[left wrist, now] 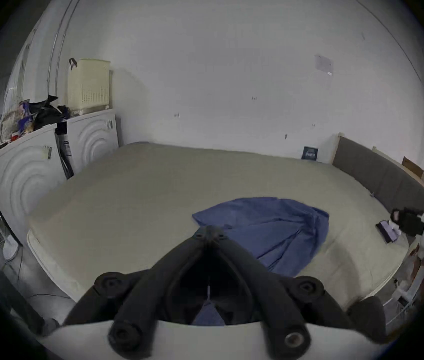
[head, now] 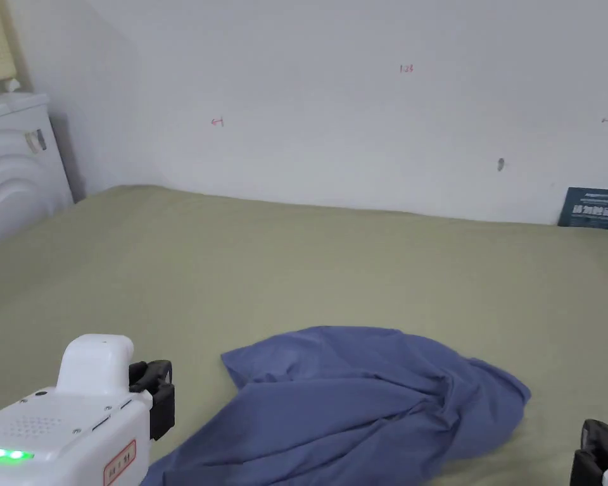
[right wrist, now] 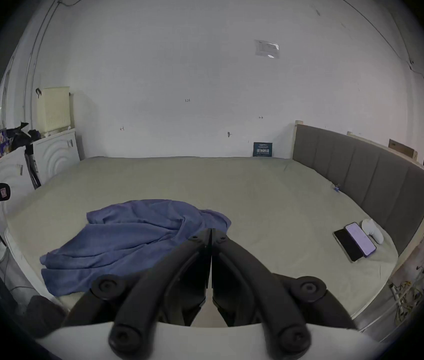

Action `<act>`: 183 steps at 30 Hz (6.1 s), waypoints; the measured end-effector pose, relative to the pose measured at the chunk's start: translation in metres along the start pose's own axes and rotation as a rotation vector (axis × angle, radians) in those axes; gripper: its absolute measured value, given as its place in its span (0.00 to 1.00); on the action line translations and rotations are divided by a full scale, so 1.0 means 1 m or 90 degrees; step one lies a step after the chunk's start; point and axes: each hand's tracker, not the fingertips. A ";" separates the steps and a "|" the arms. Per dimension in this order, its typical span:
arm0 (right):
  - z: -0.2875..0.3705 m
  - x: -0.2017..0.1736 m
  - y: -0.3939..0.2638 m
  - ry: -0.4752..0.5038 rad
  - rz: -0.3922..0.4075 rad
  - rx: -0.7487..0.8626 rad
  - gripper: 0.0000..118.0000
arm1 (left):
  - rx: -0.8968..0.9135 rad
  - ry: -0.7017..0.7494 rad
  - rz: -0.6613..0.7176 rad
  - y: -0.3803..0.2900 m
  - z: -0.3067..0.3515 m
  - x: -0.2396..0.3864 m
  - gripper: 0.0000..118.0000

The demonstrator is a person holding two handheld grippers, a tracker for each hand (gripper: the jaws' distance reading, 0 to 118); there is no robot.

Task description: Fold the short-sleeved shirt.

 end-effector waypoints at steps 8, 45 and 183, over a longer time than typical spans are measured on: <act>-0.025 -0.017 -0.018 0.054 0.004 -0.074 0.05 | -0.211 0.023 0.015 -0.035 -0.094 -0.059 0.00; -0.138 0.029 -0.039 0.022 0.002 -0.222 0.05 | -0.455 -0.033 0.026 -0.089 -0.191 -0.071 0.00; -0.043 0.198 -0.074 -0.100 -0.086 -0.310 0.05 | -0.297 -0.042 -0.073 -0.049 -0.155 -0.030 0.00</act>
